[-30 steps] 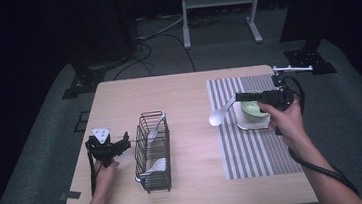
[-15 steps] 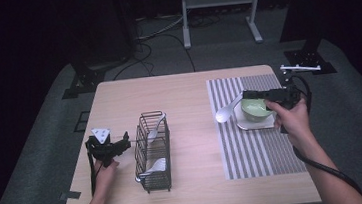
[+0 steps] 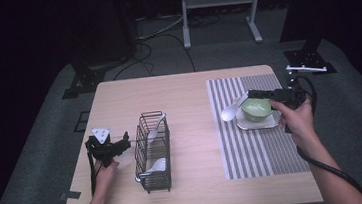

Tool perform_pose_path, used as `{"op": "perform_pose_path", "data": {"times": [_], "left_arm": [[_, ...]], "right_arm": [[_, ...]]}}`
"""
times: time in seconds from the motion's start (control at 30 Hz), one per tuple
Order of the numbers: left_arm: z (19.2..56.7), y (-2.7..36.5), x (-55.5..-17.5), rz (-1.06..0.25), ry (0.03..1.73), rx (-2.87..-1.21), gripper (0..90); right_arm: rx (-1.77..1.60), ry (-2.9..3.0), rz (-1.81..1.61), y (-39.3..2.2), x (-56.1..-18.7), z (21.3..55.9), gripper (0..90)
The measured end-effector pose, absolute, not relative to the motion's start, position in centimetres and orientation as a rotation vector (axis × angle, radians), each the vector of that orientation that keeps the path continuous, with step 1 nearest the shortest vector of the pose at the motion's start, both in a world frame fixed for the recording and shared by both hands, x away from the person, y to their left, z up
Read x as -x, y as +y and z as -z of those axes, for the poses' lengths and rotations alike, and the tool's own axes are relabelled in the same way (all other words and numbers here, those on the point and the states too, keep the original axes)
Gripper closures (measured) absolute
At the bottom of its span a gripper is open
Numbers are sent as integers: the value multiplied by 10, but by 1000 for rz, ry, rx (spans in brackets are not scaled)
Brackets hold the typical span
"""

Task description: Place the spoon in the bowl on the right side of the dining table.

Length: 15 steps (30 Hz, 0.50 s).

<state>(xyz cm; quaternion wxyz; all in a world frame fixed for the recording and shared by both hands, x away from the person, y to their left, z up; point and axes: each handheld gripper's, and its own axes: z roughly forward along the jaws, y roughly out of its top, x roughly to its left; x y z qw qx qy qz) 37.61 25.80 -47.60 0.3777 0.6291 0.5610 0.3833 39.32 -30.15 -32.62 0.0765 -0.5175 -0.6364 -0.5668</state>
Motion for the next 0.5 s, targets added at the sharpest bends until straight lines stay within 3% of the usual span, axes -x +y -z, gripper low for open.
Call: {"op": "perform_pose_path", "data": {"times": [0.5], "left_arm": [[476,258,-376,-980,1433,-1608,9]], "right_arm": [[1627,-1870,1719,-323,-394,330,854]]}}
